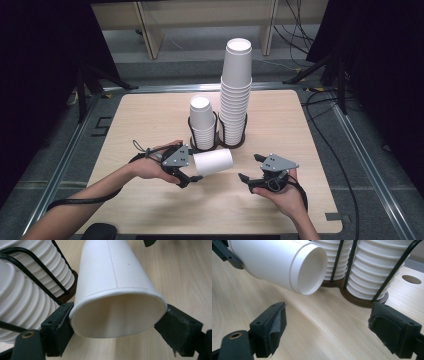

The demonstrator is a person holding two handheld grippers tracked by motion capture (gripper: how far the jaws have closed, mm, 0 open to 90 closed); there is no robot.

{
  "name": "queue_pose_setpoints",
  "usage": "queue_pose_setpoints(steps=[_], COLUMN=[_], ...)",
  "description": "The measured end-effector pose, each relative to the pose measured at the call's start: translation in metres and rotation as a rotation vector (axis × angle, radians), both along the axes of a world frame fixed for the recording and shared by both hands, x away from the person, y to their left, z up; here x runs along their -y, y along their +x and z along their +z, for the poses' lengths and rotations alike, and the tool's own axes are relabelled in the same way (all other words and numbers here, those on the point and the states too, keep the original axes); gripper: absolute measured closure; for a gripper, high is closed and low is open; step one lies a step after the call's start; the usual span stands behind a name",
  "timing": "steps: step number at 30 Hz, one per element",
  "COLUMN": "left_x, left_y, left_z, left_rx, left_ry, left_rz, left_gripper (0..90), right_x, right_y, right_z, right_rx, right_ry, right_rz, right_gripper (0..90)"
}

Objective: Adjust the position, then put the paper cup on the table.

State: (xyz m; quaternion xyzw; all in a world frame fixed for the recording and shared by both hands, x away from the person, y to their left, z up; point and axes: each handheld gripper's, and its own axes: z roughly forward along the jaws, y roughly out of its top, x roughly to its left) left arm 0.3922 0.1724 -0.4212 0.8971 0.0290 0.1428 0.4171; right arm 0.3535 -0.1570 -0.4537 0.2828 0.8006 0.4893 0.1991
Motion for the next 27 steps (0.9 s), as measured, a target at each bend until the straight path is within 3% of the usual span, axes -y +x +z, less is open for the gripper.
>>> queue_pose_setpoints(steps=[8,14,17,18,25,27], left_x=[-0.0021,-0.001,-0.0005,-0.0013,-0.0037,-0.0037], left_y=[0.0012,0.0008,0.0011,0.0009,0.0011,0.0016], left_z=[0.0012,0.0008,0.0003,0.002,0.0074,0.0074], left_rx=[0.007,0.007,-0.005,0.004,0.0,0.002], left_ry=[0.016,0.036,0.019,0.042,0.054,0.054], left_rz=[0.0,-0.018,-0.02,-0.02,-0.033,-0.031], left_gripper=[18.2,18.3,18.2,18.2,18.3,18.3], right_x=[0.0006,-0.0003,-0.0013,-0.0016,-0.0015,-0.0019], right_y=[0.0033,0.003,0.003,0.0025,0.0037,0.0027], right_z=[0.0015,0.002,0.0009,0.0007,-0.0006,-0.0005], right_rx=[0.024,0.006,0.014,0.009,0.029,0.005], right_ry=[-0.004,0.004,0.005,0.006,-0.011,-0.01], right_rz=[0.011,0.007,0.011,0.009,0.026,0.023], right_gripper=[14.9,14.8,14.6,14.6,14.6,14.6])
